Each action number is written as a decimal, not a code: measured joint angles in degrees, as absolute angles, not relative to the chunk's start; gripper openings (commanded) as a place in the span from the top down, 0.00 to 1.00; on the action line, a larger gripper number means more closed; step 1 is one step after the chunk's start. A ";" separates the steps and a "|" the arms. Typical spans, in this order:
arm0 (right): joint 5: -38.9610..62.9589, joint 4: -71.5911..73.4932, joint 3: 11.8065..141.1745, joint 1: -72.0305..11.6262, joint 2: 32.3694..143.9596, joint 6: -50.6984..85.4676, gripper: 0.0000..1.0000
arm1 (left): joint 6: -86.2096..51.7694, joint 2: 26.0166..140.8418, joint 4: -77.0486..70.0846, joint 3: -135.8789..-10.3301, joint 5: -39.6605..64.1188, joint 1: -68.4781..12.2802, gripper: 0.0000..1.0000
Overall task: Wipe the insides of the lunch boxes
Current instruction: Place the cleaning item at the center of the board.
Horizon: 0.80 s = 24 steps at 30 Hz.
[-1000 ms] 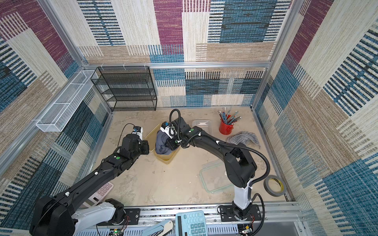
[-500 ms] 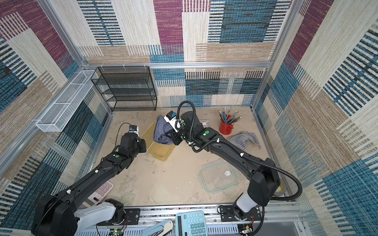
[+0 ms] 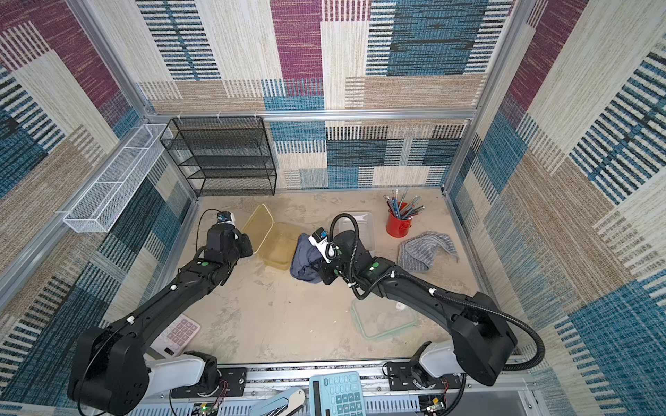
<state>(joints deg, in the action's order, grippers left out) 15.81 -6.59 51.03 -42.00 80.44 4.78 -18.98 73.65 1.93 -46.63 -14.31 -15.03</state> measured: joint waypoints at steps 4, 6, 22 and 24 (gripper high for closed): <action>14.90 -2.48 47.79 -42.02 84.18 5.87 0.96 | -20.34 75.18 0.38 -46.48 -11.25 -15.03 0.98; 14.28 -0.64 46.74 -42.02 85.91 6.17 0.97 | -21.10 75.16 -0.49 -45.84 -10.13 -15.03 0.97; 8.43 5.23 44.07 -41.87 95.94 8.91 0.62 | -22.52 72.73 -2.28 -42.33 -7.16 -15.03 0.86; 8.43 5.23 44.07 -41.87 95.96 8.93 0.55 | -22.52 72.18 -2.31 -42.09 -7.16 -15.03 0.82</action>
